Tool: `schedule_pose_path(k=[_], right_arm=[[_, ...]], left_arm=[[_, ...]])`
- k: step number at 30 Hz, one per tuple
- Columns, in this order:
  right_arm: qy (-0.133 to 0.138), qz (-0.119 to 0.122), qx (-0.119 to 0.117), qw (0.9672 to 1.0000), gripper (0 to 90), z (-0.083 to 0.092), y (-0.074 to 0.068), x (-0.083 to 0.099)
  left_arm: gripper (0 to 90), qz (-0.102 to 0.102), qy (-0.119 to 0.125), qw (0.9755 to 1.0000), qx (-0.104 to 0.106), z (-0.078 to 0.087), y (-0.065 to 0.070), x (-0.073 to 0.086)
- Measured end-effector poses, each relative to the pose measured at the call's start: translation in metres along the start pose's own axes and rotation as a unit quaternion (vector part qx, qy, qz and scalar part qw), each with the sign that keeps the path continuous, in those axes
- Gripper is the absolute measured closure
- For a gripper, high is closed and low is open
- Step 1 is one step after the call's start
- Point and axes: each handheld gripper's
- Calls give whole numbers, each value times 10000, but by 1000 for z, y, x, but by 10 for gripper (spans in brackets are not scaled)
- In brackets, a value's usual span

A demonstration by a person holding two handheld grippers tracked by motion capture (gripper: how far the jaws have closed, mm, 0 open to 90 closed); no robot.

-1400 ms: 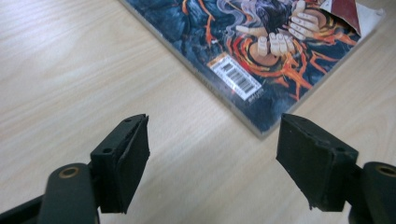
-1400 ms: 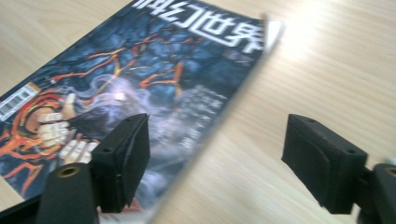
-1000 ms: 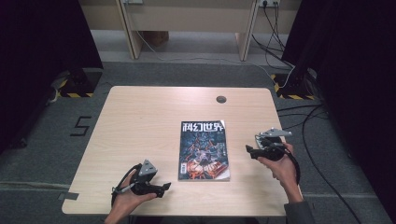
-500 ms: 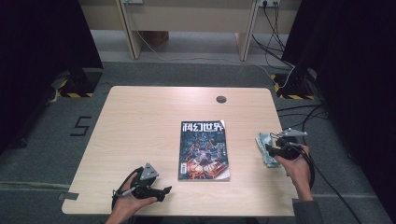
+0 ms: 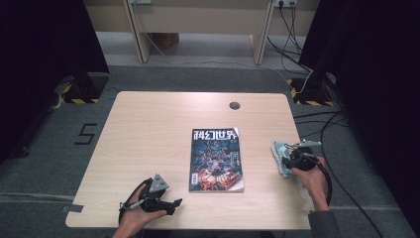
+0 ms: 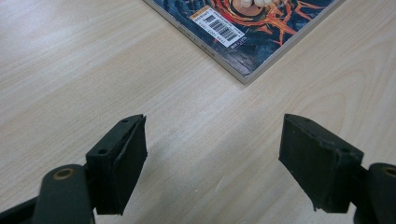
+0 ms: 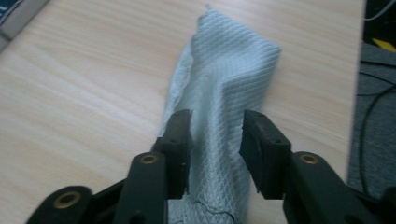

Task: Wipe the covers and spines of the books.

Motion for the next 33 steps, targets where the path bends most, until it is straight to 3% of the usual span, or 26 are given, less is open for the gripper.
schedule_pose_path(k=[3,8,19,25,28,33], right_arm=[[-147,131,-144,9997,698,-5,-8,1],[-120,184,-181,9996,727,-10,-15,-1],[-49,457,-413,9981,717,-48,-58,-34],[-6,431,-417,9982,703,-63,-64,-47],[12,396,-398,9984,650,-65,-63,-48],[86,296,-306,9991,482,-61,-58,-48]], left_arm=[[227,10,-8,10000,-9,0,0,0],[227,6,-17,10000,-6,-1,0,1],[227,34,-10,10000,-22,-1,-1,1],[226,46,-13,10000,-18,-1,-1,1],[227,48,-9,10000,-22,0,-2,1],[227,9,-33,10000,-14,0,-1,1]])
Point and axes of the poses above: each handheld gripper's, and its own axes: z roughly backward along the jaws, x roughly out of its underside, y roughly to its right, and after that the axes turned 9 degrees about y, right-handed
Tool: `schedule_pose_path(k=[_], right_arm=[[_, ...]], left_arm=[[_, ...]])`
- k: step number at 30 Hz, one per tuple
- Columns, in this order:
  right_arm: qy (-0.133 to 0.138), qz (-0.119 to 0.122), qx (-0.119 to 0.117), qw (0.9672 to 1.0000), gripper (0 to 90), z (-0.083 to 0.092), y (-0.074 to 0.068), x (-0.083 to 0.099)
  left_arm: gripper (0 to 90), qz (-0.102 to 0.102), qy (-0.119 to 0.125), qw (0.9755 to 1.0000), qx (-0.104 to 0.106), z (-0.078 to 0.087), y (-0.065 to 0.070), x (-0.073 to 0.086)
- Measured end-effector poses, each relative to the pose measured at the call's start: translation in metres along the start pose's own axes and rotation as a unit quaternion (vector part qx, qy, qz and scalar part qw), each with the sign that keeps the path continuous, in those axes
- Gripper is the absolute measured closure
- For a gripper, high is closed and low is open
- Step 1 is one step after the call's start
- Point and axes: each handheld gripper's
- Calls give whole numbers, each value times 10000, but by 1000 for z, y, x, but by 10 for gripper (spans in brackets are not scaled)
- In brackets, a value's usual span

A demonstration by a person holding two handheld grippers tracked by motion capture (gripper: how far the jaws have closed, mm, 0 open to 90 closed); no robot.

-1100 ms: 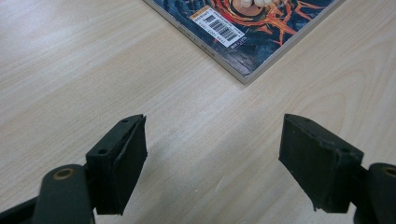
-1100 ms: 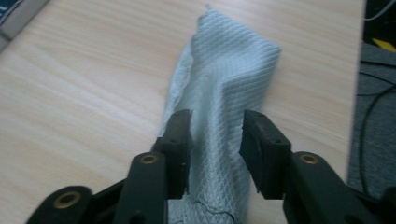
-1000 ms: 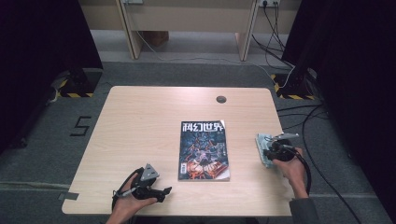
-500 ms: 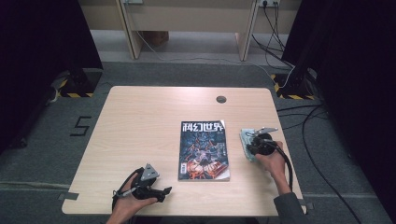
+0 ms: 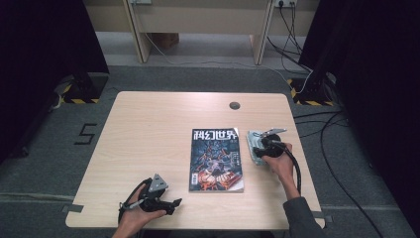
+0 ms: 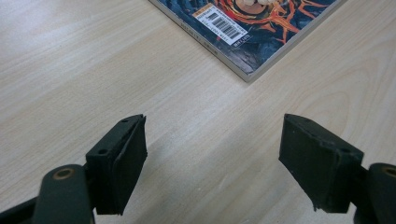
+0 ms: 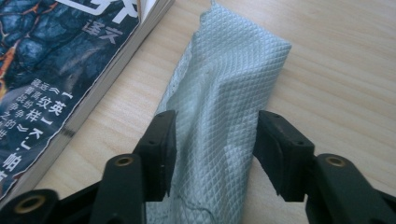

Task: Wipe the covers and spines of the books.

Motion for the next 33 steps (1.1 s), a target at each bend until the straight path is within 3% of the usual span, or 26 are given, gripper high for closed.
schedule_pose_path(k=[3,6,12,21,33], right_arm=[[158,-34,-125,9998,449,10,2,-1],[321,-170,-94,9993,417,22,5,-3],[452,-232,-173,9986,389,39,6,-2],[404,-212,-206,9987,349,49,3,6],[536,-350,-229,9977,190,64,-13,16]], left_arm=[[226,-12,1,10000,12,0,0,0],[227,5,6,10000,-7,0,0,0],[227,-4,10,10000,-9,0,-1,0],[226,-7,17,10000,-10,1,-1,0],[214,62,44,10000,-22,0,-2,-1]])
Point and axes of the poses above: each handheld gripper's, and its own axes: z roughly backward along the jaws, x roughly out of its underside, y roughly to its right, and after that the axes turned 9 degrees about y, right-handed
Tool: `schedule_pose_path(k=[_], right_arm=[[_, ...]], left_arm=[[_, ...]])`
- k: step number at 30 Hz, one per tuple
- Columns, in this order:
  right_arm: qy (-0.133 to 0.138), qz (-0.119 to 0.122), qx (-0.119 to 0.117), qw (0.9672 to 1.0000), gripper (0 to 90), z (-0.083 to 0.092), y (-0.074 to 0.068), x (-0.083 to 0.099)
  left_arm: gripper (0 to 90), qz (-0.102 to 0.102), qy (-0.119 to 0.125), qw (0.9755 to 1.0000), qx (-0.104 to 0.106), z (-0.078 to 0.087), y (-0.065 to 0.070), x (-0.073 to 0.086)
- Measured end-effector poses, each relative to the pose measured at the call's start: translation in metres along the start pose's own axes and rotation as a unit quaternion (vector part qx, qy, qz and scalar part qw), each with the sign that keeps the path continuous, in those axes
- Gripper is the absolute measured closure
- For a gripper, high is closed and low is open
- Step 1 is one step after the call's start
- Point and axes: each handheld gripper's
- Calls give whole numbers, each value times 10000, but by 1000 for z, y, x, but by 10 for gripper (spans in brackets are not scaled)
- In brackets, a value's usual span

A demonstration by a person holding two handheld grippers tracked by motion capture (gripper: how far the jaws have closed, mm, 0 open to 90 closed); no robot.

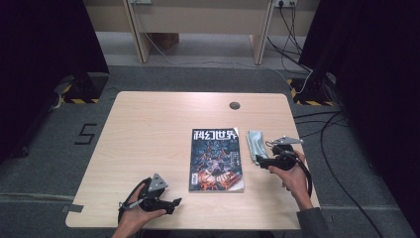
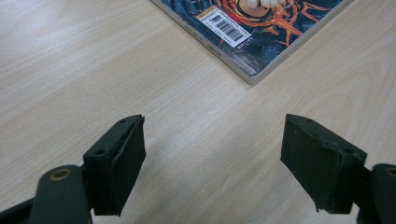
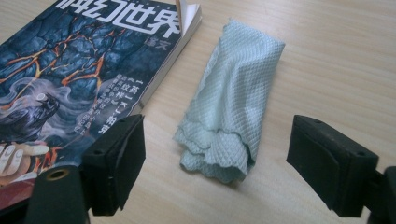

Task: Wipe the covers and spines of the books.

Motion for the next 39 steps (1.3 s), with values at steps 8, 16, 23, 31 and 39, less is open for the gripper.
schedule_pose_path(k=[8,16,23,31,39], right_arm=[[56,54,-76,9999,177,10,-9,11],[81,99,-155,9998,177,18,-17,17],[22,168,-234,9996,177,23,-26,29],[-84,262,-240,9993,177,27,-28,41],[-126,311,-285,9990,176,39,-31,55]], left_arm=[[203,36,14,10000,-13,-1,-1,-1],[202,28,8,10000,-27,-1,-1,-1],[202,12,21,10000,-29,1,-1,0],[202,15,28,10000,-32,1,-2,0],[202,4,18,10000,-49,1,-2,1]])
Point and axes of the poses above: each handheld gripper's, and its own axes: z roughly backward along the jaws, x roughly out of its underside, y roughly to its right, and after that the axes turned 9 degrees about y, right-handed
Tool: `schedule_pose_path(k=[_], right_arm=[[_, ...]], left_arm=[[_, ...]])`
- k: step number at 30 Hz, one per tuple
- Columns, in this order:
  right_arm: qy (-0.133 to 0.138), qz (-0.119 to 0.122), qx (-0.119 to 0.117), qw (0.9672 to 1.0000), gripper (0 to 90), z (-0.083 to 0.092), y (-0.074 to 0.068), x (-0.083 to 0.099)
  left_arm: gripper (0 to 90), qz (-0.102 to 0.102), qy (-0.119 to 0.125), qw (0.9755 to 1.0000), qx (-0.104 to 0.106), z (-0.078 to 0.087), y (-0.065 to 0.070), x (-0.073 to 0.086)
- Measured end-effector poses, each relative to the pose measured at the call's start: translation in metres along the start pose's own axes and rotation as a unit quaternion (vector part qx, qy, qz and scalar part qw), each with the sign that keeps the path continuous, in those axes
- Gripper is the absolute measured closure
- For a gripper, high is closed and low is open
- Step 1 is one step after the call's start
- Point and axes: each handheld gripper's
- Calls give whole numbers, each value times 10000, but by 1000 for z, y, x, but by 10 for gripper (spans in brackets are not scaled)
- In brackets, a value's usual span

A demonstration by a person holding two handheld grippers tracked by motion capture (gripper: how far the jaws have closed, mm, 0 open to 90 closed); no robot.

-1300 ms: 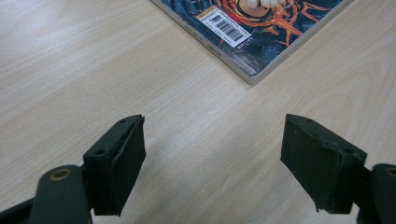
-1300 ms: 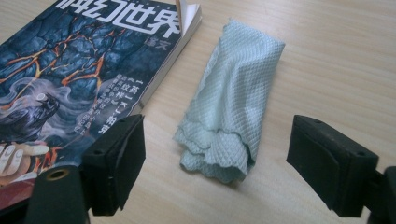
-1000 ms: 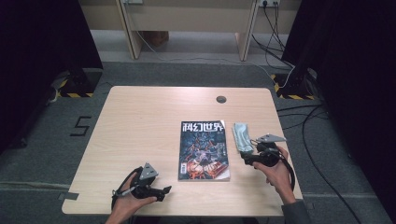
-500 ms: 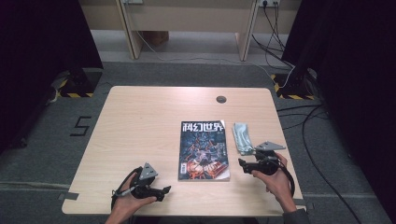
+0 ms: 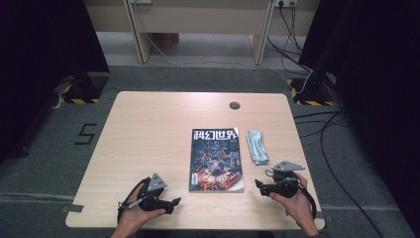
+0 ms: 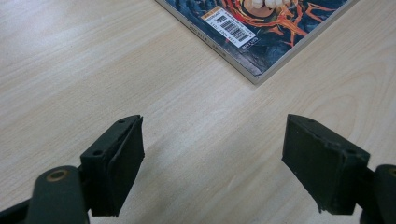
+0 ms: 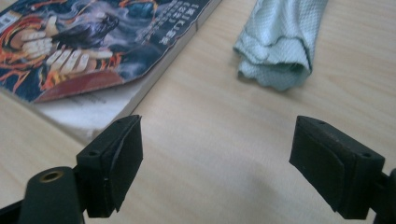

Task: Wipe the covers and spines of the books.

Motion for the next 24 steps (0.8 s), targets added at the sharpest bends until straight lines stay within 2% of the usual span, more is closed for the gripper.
schedule_pose_path(k=[11,13,16,18,24], right_arm=[[-141,140,-114,9997,175,13,-13,23],[-240,198,-145,9994,171,15,-17,28],[-470,404,-213,9979,168,17,-21,37],[-607,421,-192,9971,162,17,-22,40],[-595,453,-220,9970,153,18,-23,43]], left_arm=[[202,-34,-28,10000,-15,0,0,1],[202,-39,-30,10000,-17,0,0,1],[202,-58,-46,10000,-22,-1,0,1],[202,-53,-37,10000,-12,-1,0,1],[201,-55,-55,10000,-16,-1,0,1]])
Point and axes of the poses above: each handheld gripper's, and its own axes: z roughly backward along the jaws, x roughly out of its underside, y roughly to its right, and after that the axes turned 9 degrees about y, right-handed
